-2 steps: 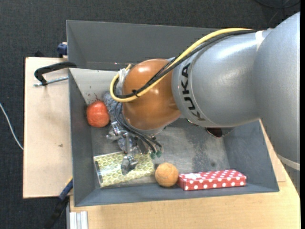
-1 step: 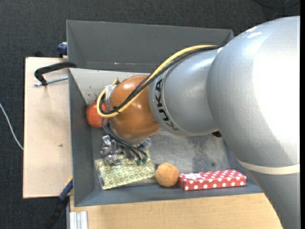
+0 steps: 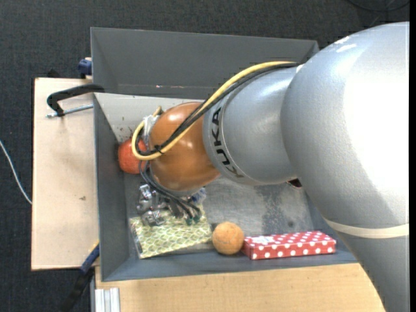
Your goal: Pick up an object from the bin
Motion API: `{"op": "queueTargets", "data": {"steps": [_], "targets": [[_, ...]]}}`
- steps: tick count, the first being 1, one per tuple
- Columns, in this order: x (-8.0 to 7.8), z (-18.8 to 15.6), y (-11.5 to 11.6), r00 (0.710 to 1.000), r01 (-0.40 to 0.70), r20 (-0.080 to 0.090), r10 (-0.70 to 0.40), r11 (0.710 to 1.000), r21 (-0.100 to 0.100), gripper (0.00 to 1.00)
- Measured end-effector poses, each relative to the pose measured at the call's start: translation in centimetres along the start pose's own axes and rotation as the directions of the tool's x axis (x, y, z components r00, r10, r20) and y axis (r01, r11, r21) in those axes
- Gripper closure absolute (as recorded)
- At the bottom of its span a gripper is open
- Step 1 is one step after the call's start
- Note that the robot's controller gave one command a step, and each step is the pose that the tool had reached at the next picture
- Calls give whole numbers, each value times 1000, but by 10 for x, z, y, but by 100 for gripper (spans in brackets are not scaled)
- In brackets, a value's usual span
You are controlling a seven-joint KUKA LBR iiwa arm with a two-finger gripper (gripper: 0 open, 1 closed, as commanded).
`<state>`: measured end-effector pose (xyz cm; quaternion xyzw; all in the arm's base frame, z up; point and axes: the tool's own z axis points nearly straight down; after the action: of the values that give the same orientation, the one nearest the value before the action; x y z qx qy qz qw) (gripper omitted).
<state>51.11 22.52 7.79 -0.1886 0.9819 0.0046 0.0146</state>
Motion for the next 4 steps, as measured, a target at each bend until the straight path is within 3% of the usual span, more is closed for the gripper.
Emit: {"op": "queueTargets", "data": {"steps": [1, 2, 3, 4], "targets": [[0, -27, -8, 1000, 16, -15, -16, 1000, 0, 100], [-10, -82, 2, 1000, -7, -25, 7, 1000, 2, 0], [-10, -82, 2, 1000, -7, -26, 7, 1000, 2, 0], [-4, -59, -3, 995, 95, -19, -95, 996, 0, 0]]}}
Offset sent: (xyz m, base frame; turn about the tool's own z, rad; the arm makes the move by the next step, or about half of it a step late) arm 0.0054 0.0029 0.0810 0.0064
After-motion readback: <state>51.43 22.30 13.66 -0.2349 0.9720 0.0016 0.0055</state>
